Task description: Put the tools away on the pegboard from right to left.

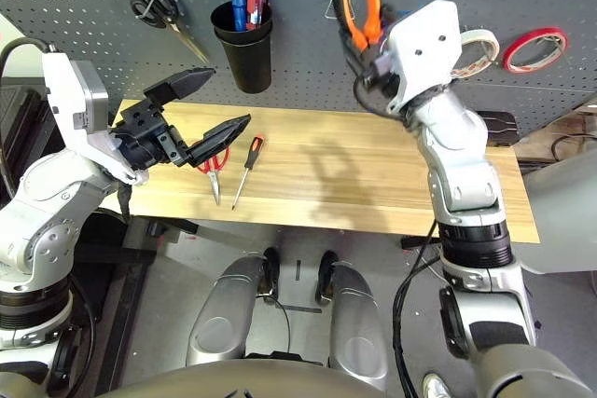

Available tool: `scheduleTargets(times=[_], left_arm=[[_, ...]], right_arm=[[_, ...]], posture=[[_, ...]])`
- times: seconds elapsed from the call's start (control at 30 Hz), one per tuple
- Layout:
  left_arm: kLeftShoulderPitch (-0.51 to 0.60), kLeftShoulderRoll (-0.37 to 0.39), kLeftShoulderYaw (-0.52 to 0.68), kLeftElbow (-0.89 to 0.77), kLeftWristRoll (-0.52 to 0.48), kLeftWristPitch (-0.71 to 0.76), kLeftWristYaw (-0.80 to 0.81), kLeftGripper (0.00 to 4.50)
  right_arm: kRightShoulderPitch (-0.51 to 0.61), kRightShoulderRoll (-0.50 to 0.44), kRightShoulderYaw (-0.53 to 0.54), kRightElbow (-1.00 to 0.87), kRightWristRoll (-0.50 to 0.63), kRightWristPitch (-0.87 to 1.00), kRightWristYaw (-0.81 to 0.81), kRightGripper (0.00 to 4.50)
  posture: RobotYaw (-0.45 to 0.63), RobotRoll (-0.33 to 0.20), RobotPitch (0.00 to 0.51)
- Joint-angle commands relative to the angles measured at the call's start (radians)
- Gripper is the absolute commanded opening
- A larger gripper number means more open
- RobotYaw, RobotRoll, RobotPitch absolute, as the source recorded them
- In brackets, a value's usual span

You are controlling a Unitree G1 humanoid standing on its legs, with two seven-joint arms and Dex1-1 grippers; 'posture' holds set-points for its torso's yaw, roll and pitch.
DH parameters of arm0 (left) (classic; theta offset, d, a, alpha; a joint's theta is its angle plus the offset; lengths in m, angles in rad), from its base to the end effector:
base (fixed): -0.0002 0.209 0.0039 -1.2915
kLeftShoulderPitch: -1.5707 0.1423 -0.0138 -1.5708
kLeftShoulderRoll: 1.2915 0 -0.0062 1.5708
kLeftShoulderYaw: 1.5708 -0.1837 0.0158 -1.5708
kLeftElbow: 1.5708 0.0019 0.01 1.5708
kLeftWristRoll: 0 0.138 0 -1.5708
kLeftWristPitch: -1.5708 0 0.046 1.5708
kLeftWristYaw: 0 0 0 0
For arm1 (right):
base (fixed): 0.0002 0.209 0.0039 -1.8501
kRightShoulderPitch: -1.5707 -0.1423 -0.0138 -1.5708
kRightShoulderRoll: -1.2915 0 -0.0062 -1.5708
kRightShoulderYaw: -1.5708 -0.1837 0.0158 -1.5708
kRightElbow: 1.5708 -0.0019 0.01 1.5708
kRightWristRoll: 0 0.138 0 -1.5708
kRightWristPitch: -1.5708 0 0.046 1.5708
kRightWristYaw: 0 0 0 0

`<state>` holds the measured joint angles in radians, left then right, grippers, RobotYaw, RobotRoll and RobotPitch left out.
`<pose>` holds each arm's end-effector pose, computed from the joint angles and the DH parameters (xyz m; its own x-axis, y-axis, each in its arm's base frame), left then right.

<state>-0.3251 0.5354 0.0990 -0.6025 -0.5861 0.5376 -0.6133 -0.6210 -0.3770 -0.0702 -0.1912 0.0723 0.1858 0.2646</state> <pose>0.2102 0.1890 0.2098 0.5658 -0.8039 0.1835 0.7516 0.5943 0.2863 0.2690 -0.1810 0.2306 0.7933 0.3569 0.4932 -0.1517 0.9005 -0.4076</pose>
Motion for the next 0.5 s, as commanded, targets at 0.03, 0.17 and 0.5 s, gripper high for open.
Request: scheduleTargets(times=[0.03,0.17,0.5], left_arm=[[0.0,0.015,-0.009,0.015,0.004,-0.013,-0.018,4.5],[-0.01,0.021,-0.014,0.033,0.011,-0.025,-0.026,4.5],[-0.026,0.036,-0.015,0.046,0.015,-0.034,-0.029,4.5]], right_arm=[[-0.047,0.011,-0.023,0.01,-0.009,-0.019,-0.034,2.64],[-0.115,0.037,-0.017,0.072,-0.008,-0.029,-0.056,2.64],[-0.238,0.1,-0.003,0.301,-0.013,-0.191,-0.06,2.64]], posture=[[0.22,0.0,0.187],[0.22,0.0,0.177],[0.24,0.0,0.168]])
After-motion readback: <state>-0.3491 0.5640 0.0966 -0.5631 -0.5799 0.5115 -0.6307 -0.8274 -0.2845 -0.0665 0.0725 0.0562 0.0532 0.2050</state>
